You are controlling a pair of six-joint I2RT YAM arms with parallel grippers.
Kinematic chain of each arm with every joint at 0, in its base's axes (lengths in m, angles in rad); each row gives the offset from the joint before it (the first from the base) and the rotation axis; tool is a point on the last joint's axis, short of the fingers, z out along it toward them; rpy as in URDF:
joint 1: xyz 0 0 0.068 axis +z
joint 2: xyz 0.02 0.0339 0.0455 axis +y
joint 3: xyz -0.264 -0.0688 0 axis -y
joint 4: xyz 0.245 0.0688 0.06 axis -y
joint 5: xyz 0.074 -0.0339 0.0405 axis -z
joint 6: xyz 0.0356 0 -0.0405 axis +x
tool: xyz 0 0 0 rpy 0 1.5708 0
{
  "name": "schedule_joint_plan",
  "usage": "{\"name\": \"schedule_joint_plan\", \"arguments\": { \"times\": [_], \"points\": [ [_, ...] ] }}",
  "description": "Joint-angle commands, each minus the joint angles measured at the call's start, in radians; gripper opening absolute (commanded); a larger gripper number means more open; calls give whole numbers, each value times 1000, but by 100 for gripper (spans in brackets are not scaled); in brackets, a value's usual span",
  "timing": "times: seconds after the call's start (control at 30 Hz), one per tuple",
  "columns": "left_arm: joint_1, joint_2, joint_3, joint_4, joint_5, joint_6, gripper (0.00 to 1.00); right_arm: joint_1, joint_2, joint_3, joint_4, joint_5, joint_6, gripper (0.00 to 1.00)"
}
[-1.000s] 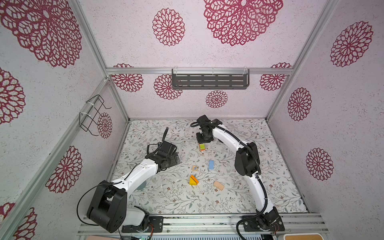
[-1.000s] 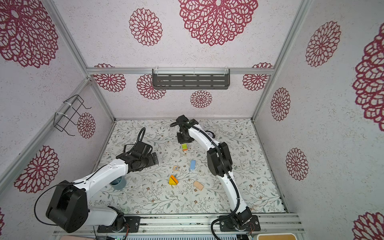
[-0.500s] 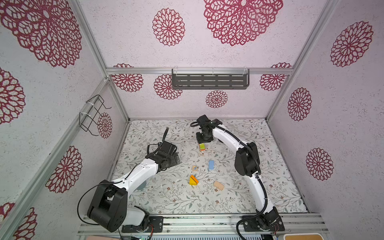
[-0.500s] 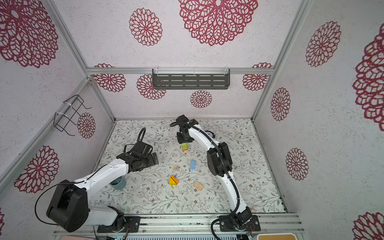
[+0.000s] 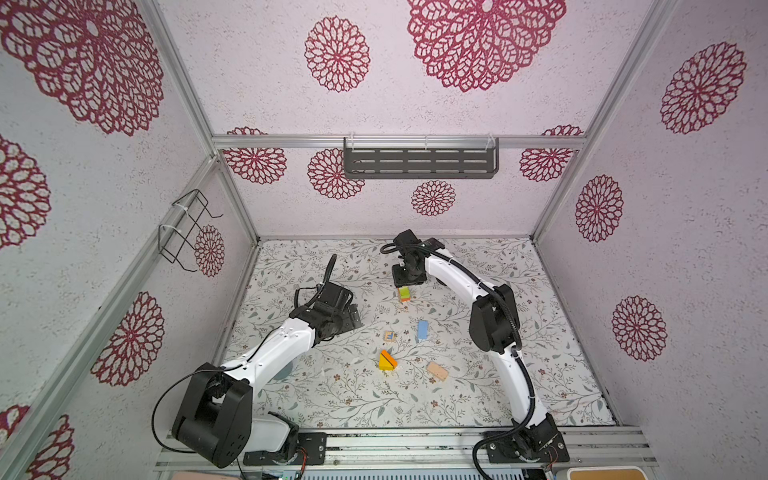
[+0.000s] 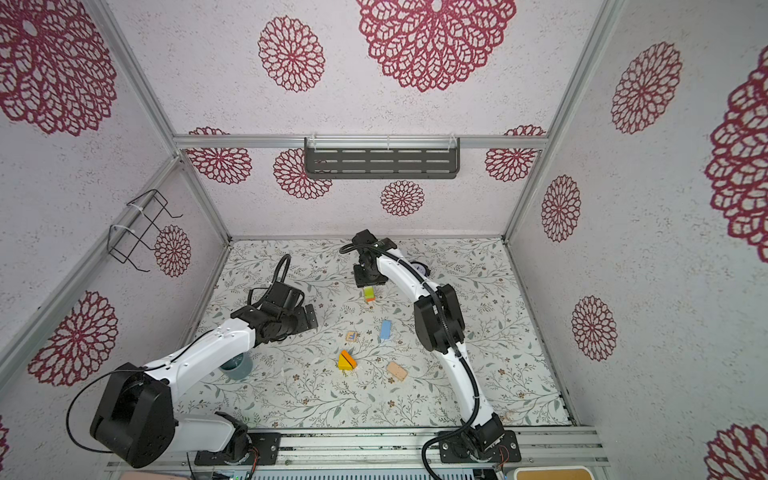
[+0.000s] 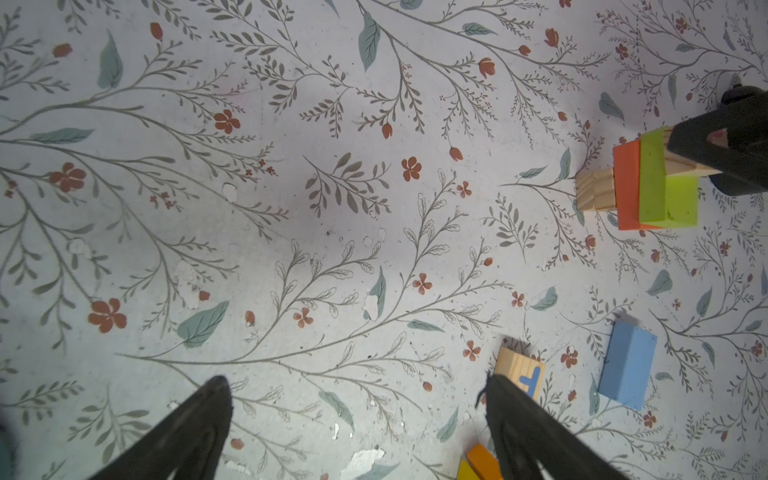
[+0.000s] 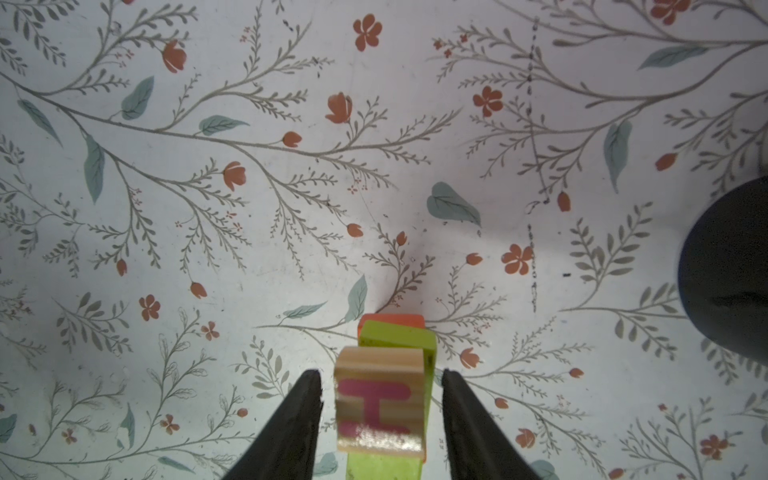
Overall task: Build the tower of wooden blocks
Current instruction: 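Open the right gripper and lift it off the H cube, then withdraw the right gripper while the left gripper moves to the F letter cube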
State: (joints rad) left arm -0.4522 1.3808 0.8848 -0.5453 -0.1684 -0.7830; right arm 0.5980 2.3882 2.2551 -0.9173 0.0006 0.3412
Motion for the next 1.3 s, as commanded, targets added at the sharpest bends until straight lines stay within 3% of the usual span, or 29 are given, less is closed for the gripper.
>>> {"name": "schedule_joint_plan", "arguments": {
  "times": [0.0, 0.23, 0.67, 0.93, 1.27],
  "points": [
    [-20, -21, 41, -32, -2, 25, 99, -7, -72, 31, -24, 22, -4, 51],
    [-85, -3, 141, -105, 33, 89, 96, -9, -237, -120, 59, 25, -18, 54],
    [-186, 145, 285, -189, 60, 142, 80, -64, -770, -796, 409, 14, 9, 73],
    [-246, 285, 368, -189, 54, 167, 78, -152, -1054, -1121, 536, 7, 35, 77],
    [-287, 443, 451, -192, 64, 152, 72, -226, -1167, -1274, 543, -33, 34, 81]
  ]
}}
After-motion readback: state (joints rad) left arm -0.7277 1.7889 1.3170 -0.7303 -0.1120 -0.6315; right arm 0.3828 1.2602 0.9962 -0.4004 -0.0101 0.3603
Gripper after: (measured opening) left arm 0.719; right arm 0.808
